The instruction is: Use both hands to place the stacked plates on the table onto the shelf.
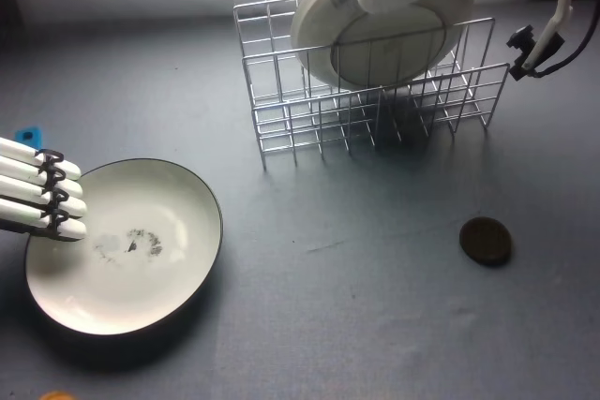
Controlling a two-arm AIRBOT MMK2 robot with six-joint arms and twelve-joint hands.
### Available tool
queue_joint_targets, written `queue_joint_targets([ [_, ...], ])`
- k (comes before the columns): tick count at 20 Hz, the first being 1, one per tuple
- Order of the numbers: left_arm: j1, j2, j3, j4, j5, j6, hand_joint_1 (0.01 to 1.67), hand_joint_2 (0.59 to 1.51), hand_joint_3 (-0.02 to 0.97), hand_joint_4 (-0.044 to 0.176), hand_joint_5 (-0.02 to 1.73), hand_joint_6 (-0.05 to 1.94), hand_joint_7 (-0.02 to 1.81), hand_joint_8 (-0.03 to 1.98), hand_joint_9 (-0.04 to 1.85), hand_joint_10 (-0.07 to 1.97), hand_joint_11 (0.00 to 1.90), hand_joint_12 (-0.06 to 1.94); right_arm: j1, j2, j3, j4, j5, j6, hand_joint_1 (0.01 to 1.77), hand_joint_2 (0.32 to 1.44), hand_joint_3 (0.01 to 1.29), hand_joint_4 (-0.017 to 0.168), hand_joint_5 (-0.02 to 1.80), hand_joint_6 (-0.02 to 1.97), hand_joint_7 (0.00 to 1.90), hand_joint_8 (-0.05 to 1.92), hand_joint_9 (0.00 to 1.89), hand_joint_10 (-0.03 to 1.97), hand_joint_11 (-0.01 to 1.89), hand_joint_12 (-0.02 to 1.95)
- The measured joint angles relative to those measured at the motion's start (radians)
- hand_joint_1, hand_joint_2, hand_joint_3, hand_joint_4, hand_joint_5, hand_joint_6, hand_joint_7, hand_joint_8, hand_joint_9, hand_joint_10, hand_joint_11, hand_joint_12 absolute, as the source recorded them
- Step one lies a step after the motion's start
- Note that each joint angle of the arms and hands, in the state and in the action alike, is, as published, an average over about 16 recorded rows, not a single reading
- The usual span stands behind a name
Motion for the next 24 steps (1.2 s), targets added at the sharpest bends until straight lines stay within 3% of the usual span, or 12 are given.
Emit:
queue_joint_targets([
  [13, -0.001, -0.002, 0.014, -0.001, 0.003, 0.007, 0.01, 1.040, 0.019, -0.001, 0.02, 0.01, 0.02, -0.01, 0.02, 0.01, 0.01, 0.01, 0.025, 0.009, -0.004, -0.009, -0.003, -0.033, 1.00, 1.05, 0.01, -0.004, 0.77, 0.04, 0.84, 0.01, 0.85, 0.02, 0.38, 1.24],
  [24, 0.004, -0.008, 0.027, -0.005, 0.004, 0.016, 0.01, 1.041, 0.018, -0.001, 0.02, 0.01, 0.02, -0.01, 0.00, -0.01, 0.01, 0.01, 0.096, 0.028, -0.018, -0.016, -0.008, -0.069, 0.97, 1.04, 0.01, -0.004, 0.67, 0.03, 0.72, 0.01, 0.72, 0.02, 0.20, 1.26],
])
